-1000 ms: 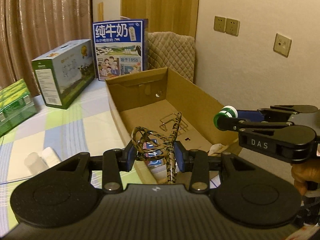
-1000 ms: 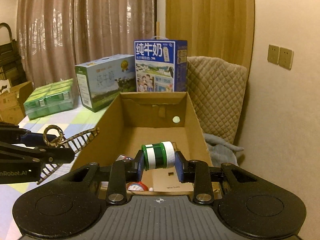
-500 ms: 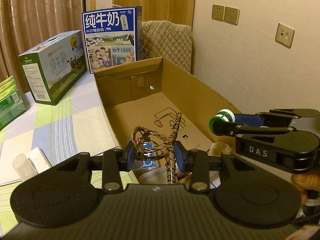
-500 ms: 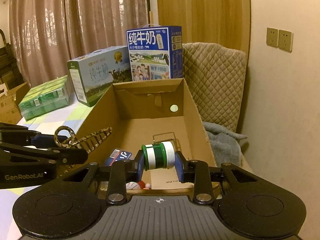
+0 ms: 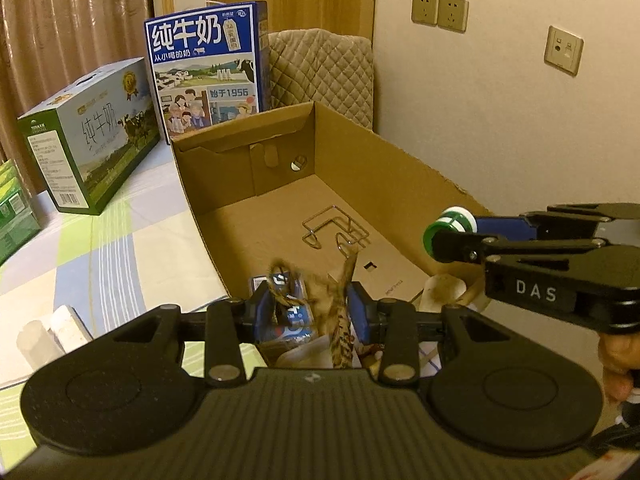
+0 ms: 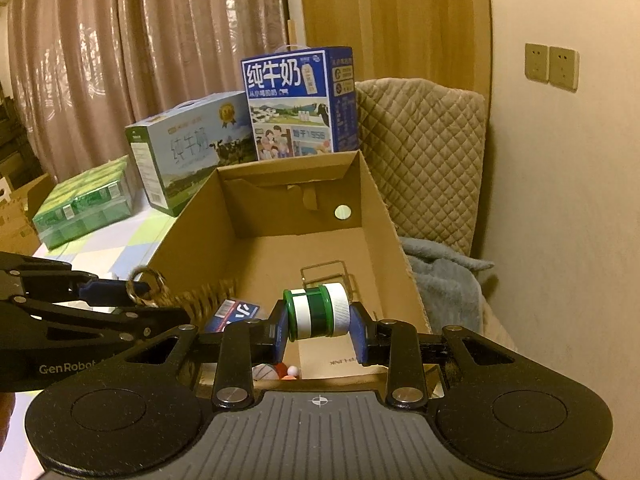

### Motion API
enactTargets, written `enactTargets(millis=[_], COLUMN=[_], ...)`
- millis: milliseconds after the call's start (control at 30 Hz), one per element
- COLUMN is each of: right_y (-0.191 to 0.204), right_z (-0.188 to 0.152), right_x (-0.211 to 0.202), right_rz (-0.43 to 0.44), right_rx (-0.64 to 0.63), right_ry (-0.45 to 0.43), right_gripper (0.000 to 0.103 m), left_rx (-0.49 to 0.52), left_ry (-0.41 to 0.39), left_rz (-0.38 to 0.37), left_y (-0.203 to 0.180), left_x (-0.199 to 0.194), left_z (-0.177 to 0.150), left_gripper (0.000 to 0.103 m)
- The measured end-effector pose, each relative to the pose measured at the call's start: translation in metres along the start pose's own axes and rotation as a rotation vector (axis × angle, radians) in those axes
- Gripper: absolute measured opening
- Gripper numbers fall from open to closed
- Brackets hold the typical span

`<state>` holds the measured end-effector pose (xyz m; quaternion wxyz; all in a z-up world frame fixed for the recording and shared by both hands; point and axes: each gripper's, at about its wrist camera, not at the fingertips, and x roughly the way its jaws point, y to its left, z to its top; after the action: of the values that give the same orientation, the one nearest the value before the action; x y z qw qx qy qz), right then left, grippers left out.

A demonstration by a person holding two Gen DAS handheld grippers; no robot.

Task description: Organize rigid objects

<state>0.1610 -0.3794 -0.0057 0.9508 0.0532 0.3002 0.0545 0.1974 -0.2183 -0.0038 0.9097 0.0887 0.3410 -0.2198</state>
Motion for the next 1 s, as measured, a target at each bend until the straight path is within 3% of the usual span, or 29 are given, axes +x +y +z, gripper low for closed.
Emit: enactTargets(millis=[200, 400, 1000], right_y=[-0.003, -0.002, 0.003], right_z=[0.001, 0.0, -0.003], right_x=[-0.002, -0.004, 0.004], right_rz=[-0.002, 0.001, 0.015], right_rx=[0.012, 0.019, 0.025], right_ry=[-0.001, 0.003, 0.029], right_gripper=[0.029, 0.029, 0.029], left_rx=[-0.007, -0.079, -0.161], left_ry=[-0.034, -0.072, -0.063], left_rz=[0.007, 0.047, 0.083], left_y=[0.004, 0.026, 0.048], left_x=[-0.007, -0.031, -0.056], left_z=[0.006, 0.004, -0.025], left_gripper=[0.035, 0.035, 0.034])
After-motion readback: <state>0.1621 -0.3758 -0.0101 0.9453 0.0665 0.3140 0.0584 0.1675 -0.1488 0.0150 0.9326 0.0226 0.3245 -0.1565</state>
